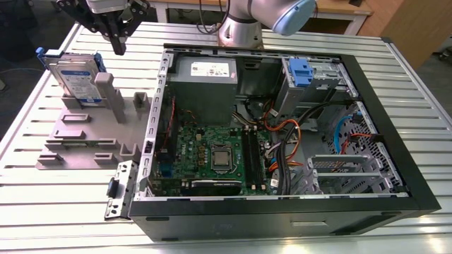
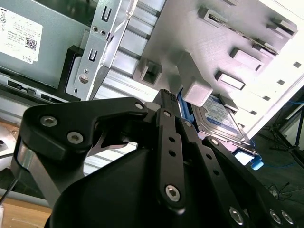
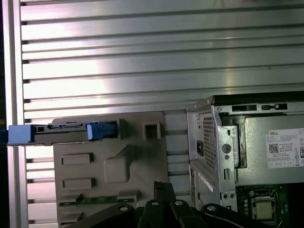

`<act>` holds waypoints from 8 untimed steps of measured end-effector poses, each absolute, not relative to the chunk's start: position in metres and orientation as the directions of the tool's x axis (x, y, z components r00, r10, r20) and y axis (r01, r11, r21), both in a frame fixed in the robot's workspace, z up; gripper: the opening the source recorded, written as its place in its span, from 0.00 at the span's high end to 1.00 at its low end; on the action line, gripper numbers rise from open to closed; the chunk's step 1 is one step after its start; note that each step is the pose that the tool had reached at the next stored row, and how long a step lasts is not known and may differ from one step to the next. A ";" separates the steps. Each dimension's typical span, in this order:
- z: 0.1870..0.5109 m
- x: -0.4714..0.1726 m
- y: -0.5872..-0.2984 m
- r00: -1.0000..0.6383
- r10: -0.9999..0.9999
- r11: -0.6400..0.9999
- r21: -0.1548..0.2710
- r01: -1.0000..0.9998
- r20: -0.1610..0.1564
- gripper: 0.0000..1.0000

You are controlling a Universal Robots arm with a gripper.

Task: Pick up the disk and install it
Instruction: 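Reach for the disk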

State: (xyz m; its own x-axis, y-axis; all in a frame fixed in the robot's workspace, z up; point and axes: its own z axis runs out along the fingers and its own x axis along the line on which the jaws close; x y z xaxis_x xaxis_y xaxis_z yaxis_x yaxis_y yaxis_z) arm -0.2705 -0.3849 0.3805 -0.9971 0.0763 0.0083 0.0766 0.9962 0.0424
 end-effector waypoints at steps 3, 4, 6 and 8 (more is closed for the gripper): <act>0.380 -0.271 -0.385 -0.997 0.076 0.996 0.042 0.077 0.008 0.89; 0.380 -0.272 -0.385 -0.997 0.076 0.996 0.042 0.077 0.008 0.89; 0.380 -0.272 -0.385 -0.997 0.076 0.996 0.042 0.077 0.008 0.89; 0.380 -0.273 -0.385 -0.997 0.076 0.996 0.042 0.077 0.008 0.89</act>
